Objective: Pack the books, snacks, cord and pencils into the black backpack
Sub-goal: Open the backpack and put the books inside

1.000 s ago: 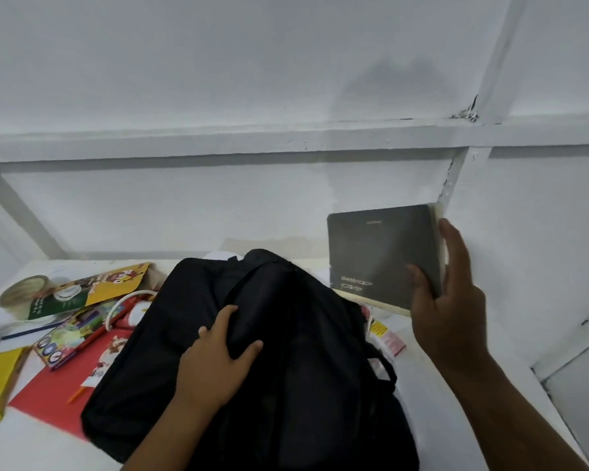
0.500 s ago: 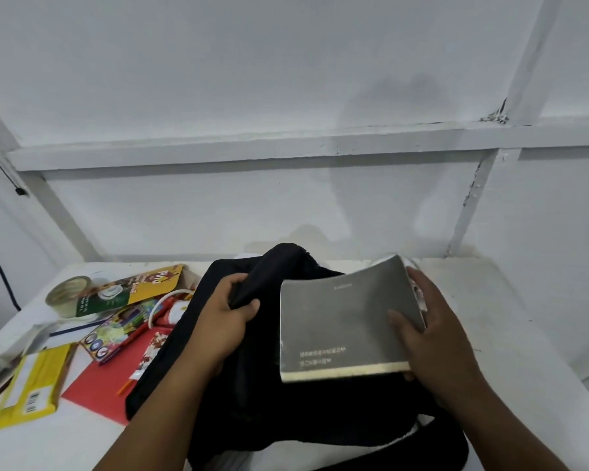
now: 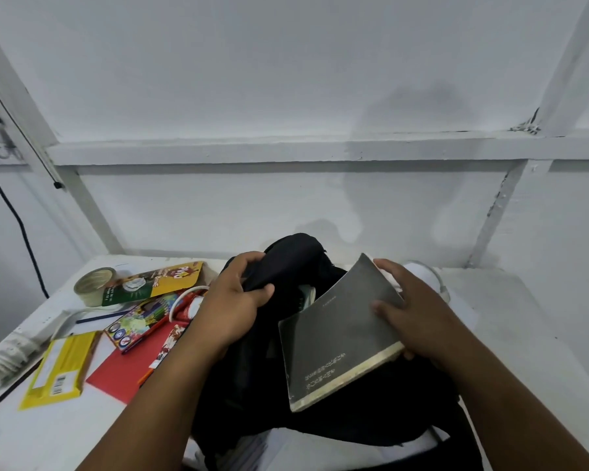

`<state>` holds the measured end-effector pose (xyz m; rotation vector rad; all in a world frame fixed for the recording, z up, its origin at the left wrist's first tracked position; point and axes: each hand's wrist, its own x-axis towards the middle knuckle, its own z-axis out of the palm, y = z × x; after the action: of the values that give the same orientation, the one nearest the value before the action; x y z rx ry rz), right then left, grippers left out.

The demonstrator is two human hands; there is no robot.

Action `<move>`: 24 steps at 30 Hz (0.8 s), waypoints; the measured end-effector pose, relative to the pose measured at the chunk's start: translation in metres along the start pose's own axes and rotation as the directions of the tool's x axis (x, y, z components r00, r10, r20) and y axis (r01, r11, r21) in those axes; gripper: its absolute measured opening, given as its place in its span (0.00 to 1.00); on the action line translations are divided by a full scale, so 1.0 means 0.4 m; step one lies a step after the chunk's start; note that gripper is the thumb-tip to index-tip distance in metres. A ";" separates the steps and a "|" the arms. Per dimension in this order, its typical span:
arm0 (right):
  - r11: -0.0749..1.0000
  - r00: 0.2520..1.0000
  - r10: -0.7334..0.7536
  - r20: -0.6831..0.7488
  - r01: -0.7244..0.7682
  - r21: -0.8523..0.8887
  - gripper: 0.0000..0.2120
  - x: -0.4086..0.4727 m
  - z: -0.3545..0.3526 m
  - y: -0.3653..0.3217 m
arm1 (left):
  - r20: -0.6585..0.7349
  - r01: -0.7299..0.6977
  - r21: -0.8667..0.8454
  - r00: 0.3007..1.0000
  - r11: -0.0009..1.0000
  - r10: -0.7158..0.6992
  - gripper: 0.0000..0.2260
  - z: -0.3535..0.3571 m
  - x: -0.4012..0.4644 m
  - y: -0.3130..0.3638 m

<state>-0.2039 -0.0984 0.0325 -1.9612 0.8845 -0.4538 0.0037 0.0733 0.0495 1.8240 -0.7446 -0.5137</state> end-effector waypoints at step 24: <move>0.830 0.852 0.374 0.366 -0.484 0.278 0.14 0.124 0.324 0.073 | -0.008 0.094 0.043 0.996 0.995 -0.094 0.19 0.049 -0.006 0.000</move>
<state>-0.1020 -0.0682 -0.0613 -1.3832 0.9408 -0.0390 -0.0107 0.0618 0.0424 1.9075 -0.6730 -0.5573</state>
